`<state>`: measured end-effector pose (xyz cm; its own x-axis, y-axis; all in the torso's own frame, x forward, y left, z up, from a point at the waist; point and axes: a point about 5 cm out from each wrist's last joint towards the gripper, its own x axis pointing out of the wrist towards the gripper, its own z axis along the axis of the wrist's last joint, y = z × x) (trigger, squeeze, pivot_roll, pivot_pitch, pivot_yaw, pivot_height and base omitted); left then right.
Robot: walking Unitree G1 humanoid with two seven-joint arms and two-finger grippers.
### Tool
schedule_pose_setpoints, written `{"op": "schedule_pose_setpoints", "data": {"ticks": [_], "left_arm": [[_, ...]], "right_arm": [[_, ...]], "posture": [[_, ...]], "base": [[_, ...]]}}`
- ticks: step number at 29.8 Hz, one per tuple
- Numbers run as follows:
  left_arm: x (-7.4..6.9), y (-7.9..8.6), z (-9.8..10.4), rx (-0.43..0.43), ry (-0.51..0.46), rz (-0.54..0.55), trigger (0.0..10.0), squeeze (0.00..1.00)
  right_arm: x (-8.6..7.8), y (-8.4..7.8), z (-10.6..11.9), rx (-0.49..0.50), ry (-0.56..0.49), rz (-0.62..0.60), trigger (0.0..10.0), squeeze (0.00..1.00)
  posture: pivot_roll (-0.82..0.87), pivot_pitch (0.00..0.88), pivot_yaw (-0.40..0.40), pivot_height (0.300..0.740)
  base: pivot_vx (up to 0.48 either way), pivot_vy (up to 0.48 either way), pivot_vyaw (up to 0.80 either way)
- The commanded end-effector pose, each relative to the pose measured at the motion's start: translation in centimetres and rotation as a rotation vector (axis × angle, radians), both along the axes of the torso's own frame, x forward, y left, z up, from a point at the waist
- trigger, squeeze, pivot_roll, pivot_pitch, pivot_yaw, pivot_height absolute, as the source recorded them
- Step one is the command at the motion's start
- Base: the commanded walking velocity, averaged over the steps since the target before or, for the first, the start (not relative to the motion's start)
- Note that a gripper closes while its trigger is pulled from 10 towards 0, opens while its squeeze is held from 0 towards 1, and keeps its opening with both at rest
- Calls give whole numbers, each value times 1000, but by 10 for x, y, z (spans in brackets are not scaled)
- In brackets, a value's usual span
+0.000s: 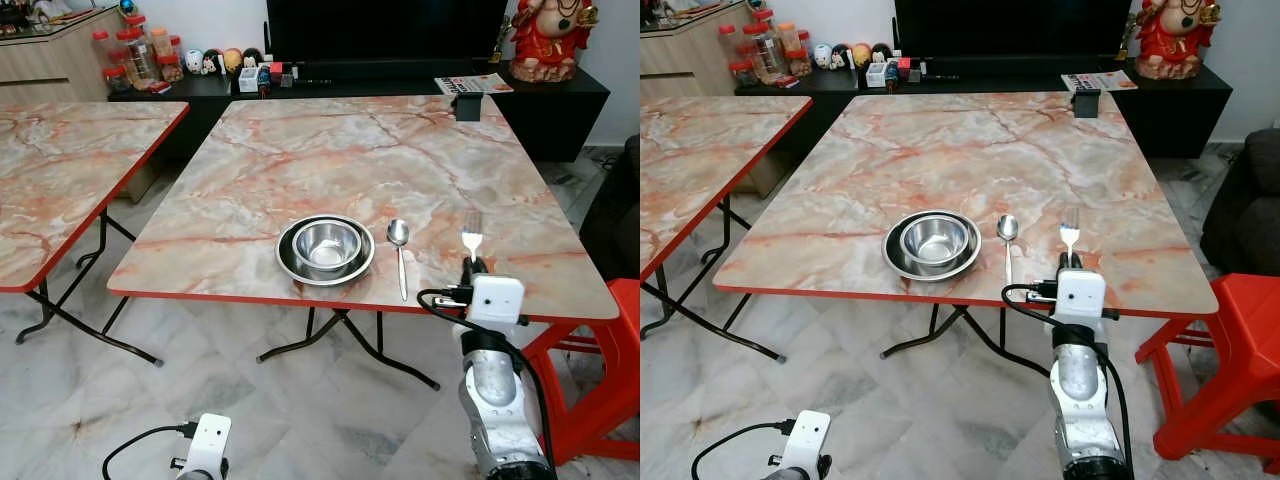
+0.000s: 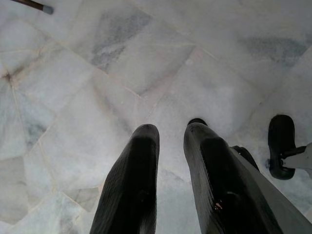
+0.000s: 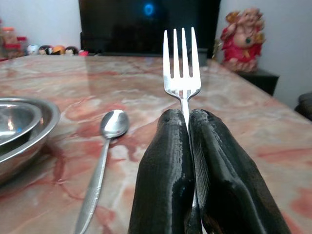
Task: Setting the table
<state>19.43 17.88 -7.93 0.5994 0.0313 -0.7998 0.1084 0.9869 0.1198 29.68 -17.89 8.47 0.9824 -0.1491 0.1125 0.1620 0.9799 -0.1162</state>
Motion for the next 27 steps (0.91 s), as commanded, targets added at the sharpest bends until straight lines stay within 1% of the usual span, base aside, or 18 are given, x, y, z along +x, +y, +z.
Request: {"op": "schedule_pose_setpoints", "data": {"ticks": [1,4,7,11,13,17,27], "left_arm": [[-2,6,-1,14,5,23,10000,0],[-3,6,-1,16,7,24,10000,0],[-3,6,-1,16,8,22,10000,0],[-1,5,0,11,5,21,10000,0],[0,5,0,10,3,21,10000,0],[2,4,1,7,-2,22,10000,0],[-1,3,0,5,3,21,10000,0]], "right_arm": [[6,4,3,33,5,13,10000,0],[10,5,-5,60,75,27,10000,0],[11,4,-7,47,87,27,10000,0],[12,0,-6,83,90,9,10000,0],[14,-1,-8,86,108,2,10000,0],[17,0,-7,111,105,14,10000,0],[21,6,-3,106,96,37,10000,0]], "posture": [[-129,0,38,740],[-137,0,45,740],[-138,0,47,740],[-140,0,47,740],[-142,0,48,740],[-137,0,44,740],[-132,0,44,740]], "base": [[274,0,0],[284,0,0],[300,0,0],[313,0,0],[334,0,0],[340,0,0],[350,0,0]]}}
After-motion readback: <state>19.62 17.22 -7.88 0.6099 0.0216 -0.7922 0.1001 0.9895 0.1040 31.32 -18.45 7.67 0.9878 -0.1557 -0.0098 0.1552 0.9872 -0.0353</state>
